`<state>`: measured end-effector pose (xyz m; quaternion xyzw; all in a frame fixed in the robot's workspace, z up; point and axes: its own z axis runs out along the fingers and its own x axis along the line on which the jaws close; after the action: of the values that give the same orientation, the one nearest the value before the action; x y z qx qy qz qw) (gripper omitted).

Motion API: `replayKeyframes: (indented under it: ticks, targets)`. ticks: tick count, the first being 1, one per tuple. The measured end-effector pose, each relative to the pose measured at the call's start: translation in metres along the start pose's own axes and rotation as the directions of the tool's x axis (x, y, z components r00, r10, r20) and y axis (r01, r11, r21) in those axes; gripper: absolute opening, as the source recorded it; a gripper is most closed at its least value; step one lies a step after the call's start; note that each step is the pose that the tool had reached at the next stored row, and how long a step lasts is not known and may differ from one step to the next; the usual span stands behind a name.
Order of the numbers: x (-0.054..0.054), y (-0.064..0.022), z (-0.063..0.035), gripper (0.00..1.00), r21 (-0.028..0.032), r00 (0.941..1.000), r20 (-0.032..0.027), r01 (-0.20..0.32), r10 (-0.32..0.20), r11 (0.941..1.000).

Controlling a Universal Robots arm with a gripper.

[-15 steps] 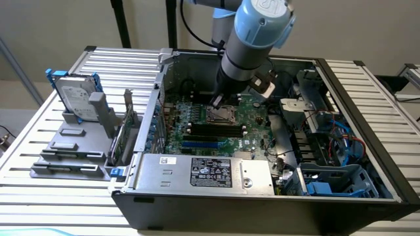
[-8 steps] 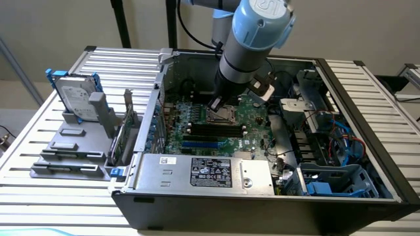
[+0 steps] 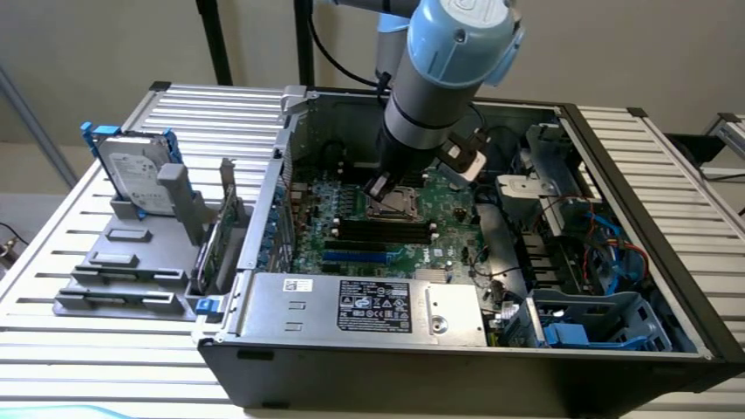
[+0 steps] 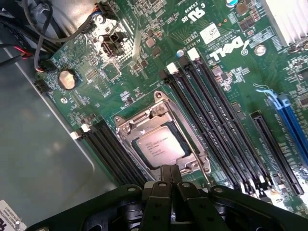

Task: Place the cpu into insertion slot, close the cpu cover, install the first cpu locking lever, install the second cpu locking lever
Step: 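Install the second cpu locking lever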

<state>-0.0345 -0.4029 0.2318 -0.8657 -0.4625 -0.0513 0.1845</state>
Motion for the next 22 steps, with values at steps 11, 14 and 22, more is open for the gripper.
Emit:
replayKeyframes:
  ticks: [11, 14, 22]
  targets:
    - [-0.016, -0.0034, -0.0131, 0.11, -0.0030, 1.0000, 0.0043, 0.000, 0.000, 1.0000]
    - [-0.021, -0.0023, -0.0158, 0.11, -0.0037, 1.0000, 0.0051, 0.000, 0.000, 1.0000]
    - [-0.030, -0.0060, -0.0115, 0.11, -0.0035, 1.0000, 0.0053, -0.001, 0.001, 1.0000]
